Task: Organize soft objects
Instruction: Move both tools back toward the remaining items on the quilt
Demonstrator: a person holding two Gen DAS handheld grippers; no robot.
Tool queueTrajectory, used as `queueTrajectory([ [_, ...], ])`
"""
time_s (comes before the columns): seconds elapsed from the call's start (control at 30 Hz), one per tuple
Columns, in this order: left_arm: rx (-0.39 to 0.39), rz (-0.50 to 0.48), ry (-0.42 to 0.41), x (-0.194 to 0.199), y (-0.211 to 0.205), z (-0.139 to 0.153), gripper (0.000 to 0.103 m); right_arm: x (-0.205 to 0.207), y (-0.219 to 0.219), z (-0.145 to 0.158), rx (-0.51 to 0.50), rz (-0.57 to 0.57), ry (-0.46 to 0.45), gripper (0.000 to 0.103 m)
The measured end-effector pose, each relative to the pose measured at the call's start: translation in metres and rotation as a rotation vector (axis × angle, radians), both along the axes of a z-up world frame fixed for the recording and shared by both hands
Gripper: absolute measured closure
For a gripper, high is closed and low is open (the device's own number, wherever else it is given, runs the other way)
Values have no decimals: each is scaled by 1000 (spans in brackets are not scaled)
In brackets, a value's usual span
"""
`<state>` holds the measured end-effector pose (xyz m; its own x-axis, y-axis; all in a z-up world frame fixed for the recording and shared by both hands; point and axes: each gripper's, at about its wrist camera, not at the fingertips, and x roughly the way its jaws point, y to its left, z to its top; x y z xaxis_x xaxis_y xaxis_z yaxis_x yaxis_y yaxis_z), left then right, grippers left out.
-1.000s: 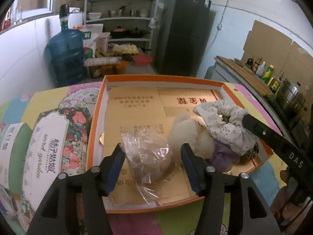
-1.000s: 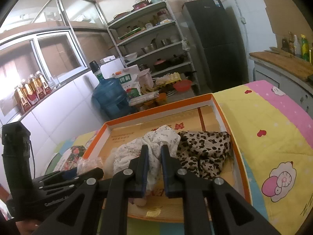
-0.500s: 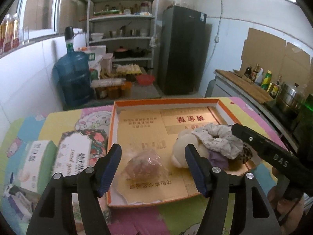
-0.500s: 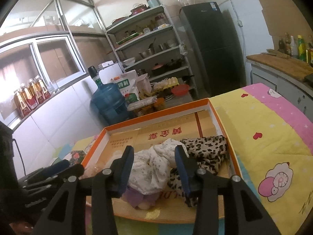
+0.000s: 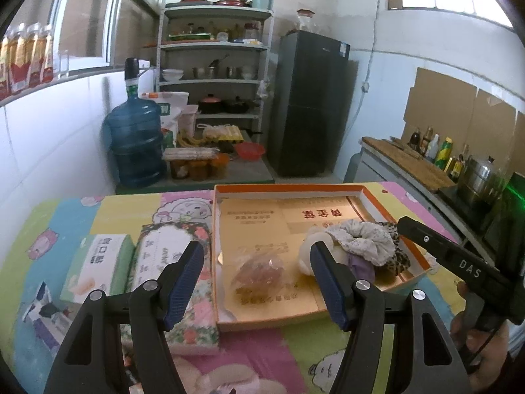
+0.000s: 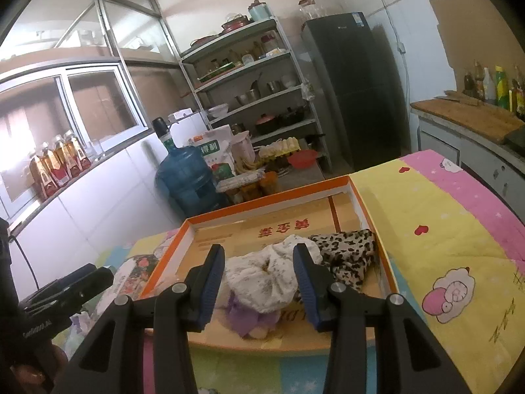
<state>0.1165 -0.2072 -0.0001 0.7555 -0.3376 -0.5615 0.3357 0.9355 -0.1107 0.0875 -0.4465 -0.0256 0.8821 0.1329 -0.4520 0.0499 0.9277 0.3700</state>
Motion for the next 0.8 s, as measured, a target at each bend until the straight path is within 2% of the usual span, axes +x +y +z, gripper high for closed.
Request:
queueTrajectory([
  [0.2,-22,22,9,-9,26,1,34,-10,11,9,-14,14,5,60],
  [0.47,-21,71,-20,-26,58,3,34,-23,35,19,-33,33,3,59],
  [0.6,-24,87,-23,-33,74,2,34,-29,51,24,-51,47,7,54],
  [0.8,-37,109,-16,-42,99,1,34,-37,74,30,-67,67,8,54],
])
